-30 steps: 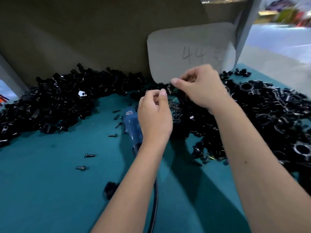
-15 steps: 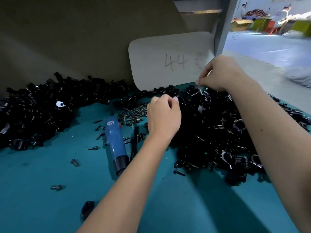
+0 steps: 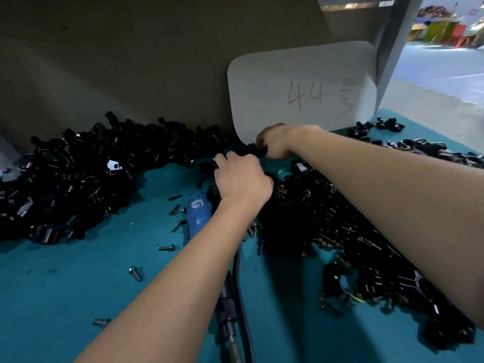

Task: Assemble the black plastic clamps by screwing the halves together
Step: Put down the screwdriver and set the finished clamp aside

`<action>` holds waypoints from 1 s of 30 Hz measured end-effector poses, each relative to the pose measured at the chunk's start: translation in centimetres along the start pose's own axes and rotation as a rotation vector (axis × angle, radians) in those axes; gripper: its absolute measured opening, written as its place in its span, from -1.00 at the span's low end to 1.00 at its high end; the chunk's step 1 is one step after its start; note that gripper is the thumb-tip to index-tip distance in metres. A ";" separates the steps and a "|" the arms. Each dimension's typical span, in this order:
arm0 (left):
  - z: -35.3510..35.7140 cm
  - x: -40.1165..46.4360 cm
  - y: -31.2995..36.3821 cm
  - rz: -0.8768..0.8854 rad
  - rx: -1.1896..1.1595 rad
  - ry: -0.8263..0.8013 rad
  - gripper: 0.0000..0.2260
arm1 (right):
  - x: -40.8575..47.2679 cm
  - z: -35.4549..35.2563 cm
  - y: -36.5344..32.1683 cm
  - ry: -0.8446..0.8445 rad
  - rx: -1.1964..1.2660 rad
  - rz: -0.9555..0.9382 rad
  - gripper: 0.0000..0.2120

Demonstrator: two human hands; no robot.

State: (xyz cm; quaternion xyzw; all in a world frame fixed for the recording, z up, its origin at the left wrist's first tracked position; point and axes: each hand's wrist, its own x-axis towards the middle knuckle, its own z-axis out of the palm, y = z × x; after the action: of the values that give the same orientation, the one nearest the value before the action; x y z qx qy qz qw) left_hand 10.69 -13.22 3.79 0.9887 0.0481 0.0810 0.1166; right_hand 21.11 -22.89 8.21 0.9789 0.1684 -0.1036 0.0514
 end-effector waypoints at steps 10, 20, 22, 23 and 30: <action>0.1 5.8 -4.7 -0.149 -0.056 0.017 -0.66 | 4.5 2.7 -3.7 0.036 -0.134 -0.181 -0.46; 0.0 7.7 -11.0 -0.184 -0.448 0.175 -0.85 | 3.6 2.4 -0.5 0.091 0.103 -0.091 -0.69; 0.2 7.4 -11.4 -0.244 -0.566 0.224 -0.84 | 3.2 2.0 -1.1 0.205 0.191 -0.015 -0.61; 0.3 7.3 -11.5 -0.276 -0.600 0.241 -0.83 | 3.0 1.7 -1.6 0.258 0.244 0.019 -0.55; -1.8 3.2 -11.6 -0.455 -1.352 0.303 -0.78 | -0.3 0.0 -7.7 0.302 1.139 0.133 -0.60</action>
State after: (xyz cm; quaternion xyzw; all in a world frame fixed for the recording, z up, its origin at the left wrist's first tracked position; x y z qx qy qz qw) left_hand 12.63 -1.18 3.26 0.6439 0.2076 0.2029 0.7079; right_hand 18.24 -15.77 7.81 0.8647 0.0299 -0.0339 -0.5003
